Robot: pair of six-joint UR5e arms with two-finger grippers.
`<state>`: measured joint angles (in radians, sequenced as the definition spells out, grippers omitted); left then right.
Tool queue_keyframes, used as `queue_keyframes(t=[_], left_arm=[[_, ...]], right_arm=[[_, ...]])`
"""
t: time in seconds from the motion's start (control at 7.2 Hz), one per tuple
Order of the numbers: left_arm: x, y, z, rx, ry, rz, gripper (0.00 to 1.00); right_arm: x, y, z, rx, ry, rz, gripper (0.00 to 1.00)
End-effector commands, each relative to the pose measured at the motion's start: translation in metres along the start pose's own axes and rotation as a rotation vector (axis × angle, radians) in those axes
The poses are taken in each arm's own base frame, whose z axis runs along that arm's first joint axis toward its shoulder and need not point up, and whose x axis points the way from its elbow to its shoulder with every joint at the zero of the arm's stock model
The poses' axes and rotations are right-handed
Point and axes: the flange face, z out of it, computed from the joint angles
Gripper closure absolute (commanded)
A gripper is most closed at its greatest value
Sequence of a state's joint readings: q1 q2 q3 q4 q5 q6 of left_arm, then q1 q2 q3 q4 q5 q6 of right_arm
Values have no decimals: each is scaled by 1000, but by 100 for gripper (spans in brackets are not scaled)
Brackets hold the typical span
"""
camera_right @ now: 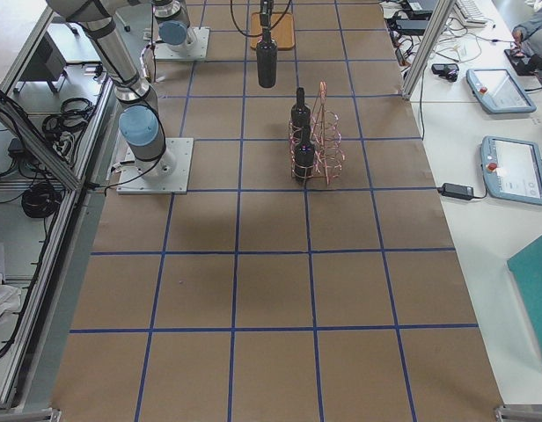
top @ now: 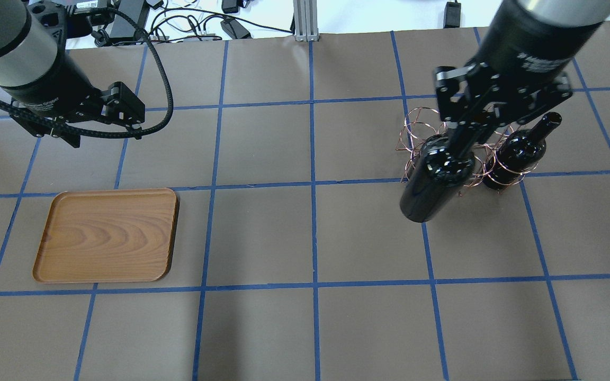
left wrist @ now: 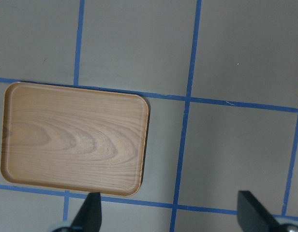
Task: Take wine from basket and place on tray
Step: 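Lift the bottle out of the rack with the right gripper, then stand the bottle upright on the table beside the tray, open right gripper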
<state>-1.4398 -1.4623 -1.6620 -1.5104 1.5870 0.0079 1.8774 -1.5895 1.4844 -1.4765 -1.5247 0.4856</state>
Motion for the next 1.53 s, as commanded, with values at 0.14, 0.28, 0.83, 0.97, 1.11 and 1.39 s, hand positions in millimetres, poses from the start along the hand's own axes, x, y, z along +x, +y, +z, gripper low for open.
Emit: queue_keyframes(t=[0.14,0.28,0.83,0.97,1.11,1.39], left_arm=[[-14,-3,-1,2,-2,0,0],[-13,-3,-1,2,-1,2,0],[-13,-3,-1,2,-1,2,0],[-13,-3,0,0,-1,2,0],[-13,-3,-1,2,-1,2,0],[-13,-3,0,-2,-3,0,0]], right_arm=[[-118,14,79,51,-14,109,93],[-134,18,91,55,-23,126,93],[-179,37,137,79,27,151,88],[-183,34,151,63,42,140,81],[-183,33,154,60,46,137,80],[-183,33,154,64,46,132,42]])
